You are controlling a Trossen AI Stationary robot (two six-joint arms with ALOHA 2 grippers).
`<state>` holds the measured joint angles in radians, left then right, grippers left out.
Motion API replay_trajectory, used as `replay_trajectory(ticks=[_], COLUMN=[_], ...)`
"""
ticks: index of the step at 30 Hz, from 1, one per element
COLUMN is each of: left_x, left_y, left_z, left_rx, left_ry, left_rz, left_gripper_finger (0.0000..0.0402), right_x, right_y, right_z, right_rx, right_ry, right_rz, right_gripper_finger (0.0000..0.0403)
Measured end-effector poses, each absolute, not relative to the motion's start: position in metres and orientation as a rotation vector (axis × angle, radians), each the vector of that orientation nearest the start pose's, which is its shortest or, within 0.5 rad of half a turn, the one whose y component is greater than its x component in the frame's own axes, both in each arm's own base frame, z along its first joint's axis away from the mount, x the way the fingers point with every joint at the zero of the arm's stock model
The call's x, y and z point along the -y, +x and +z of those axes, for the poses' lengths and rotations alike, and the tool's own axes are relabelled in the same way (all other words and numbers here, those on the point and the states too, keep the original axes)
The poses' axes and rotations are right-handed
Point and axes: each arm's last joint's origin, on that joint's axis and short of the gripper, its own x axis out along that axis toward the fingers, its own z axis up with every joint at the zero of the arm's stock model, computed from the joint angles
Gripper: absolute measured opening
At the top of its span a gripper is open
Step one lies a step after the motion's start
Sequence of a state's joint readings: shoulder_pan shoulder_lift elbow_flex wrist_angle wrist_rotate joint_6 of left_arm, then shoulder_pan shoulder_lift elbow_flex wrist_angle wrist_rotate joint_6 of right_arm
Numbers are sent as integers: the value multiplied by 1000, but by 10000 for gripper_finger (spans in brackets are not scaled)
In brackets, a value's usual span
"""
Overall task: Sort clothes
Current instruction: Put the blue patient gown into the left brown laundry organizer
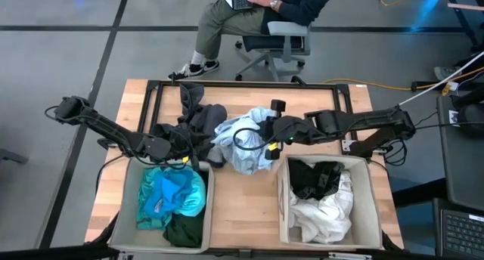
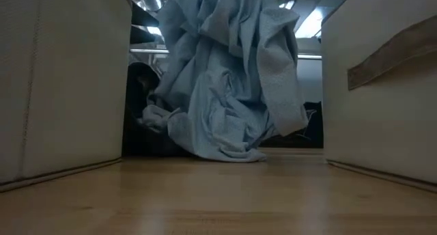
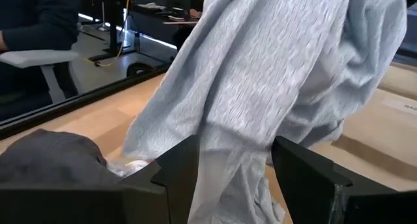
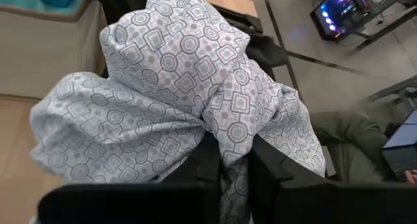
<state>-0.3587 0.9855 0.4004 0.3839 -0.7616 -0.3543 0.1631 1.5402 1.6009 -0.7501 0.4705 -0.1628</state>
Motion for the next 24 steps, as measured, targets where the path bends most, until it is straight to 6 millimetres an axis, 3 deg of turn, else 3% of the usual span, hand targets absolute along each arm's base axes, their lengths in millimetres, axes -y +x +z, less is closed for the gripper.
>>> replay_trajectory(ticks=[7,18,24], left_x=[51,56,58], left_y=[194,207,209], left_z=[227,293,317], left_rx=[-68,-72,-23], left_ry=[-196,0,31], left_rz=[418,406,365], left_gripper_finger=[182,182,182], right_x=[-39,-37,-29], right_y=[321,325,340], right_z=[391,394,385], right_rx=[-651,-625,-622], right_ry=[-401,-399,-353], right_rz=[-269,-248,-200], right_gripper_finger=[45,42,42])
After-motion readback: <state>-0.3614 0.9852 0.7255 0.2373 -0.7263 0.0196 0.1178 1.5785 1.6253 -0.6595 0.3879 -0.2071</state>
